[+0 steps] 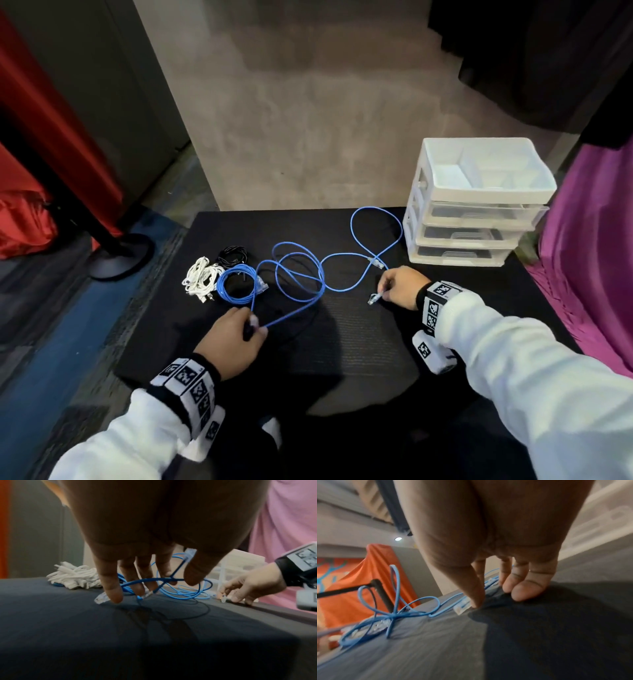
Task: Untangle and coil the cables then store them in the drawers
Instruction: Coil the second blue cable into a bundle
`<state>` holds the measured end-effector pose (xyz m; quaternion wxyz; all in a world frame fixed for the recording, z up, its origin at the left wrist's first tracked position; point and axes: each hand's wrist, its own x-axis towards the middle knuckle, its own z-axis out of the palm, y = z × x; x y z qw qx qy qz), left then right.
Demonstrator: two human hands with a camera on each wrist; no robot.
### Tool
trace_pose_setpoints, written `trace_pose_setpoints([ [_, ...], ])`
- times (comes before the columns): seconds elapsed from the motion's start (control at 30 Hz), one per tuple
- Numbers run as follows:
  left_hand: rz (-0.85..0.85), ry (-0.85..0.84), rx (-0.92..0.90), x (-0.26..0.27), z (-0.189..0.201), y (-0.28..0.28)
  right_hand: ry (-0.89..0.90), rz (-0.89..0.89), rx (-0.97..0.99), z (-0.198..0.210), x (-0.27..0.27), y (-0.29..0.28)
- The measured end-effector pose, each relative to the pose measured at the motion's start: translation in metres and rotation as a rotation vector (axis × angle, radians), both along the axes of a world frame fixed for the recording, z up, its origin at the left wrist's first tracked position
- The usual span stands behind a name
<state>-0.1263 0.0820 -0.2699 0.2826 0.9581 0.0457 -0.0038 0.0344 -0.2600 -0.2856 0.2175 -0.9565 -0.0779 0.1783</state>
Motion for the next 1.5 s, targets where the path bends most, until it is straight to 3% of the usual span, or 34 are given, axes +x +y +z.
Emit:
trace_pose_setpoints([
  [0.1, 0.135, -0.092, -0.126, 0.002, 0.000, 0.002, -0.178, -0.008, -0.103, 0.005, -0.002, 0.005],
  [0.17, 0.171, -0.123, -0.172, 0.004, 0.001, -0.002, -0.293, 0.025, -0.021, 0.004, -0.005, 0.011],
  [0.27, 0.159, -0.117, -0.200, 0.004, 0.004, -0.009, -0.238, 0.083, 0.132, 0.007, -0.010, 0.021],
  [0.47, 0.055, -0.222, -0.215, 0.001, 0.008, -0.035, -0.118, 0.101, 0.147, 0.033, -0.029, 0.009],
  [0.7, -0.038, -0.257, -0.294, 0.037, 0.016, -0.096, -0.502, -0.086, 0.378, 0.153, -0.078, -0.049],
  [0.83, 0.032, 0.074, -0.030, 0.064, 0.037, -0.117, -0.619, -0.054, 0.463, 0.212, -0.116, -0.071],
  [0.9, 0.122, -0.011, 0.059, 0.060, 0.060, -0.124, -0.611, 0.039, 0.354, 0.214, -0.130, -0.075],
  [0.97, 0.081, -0.284, -0.097, 0.043, 0.079, -0.136, -0.504, 0.139, 0.230, 0.200, -0.141, -0.071],
  [1.0, -0.024, -0.359, -0.212, 0.032, 0.085, -0.143, -0.459, 0.190, 0.172, 0.189, -0.145, -0.067],
  [1.07, -0.295, -0.293, -0.443, 0.007, 0.094, -0.159, -0.418, 0.268, 0.131, 0.165, -0.151, -0.051],
  [1.17, -0.511, -0.086, -0.463, -0.020, 0.091, -0.175, -0.416, 0.340, 0.170, 0.144, -0.158, -0.023],
  [1.3, -0.418, -0.048, -0.535, -0.025, 0.091, -0.151, -0.284, 0.312, 0.312, 0.139, -0.149, -0.017],
  [1.5, 0.062, -0.010, -1.369, -0.029, 0.122, -0.070, -0.249, 0.157, 0.559, 0.140, -0.126, -0.062],
])
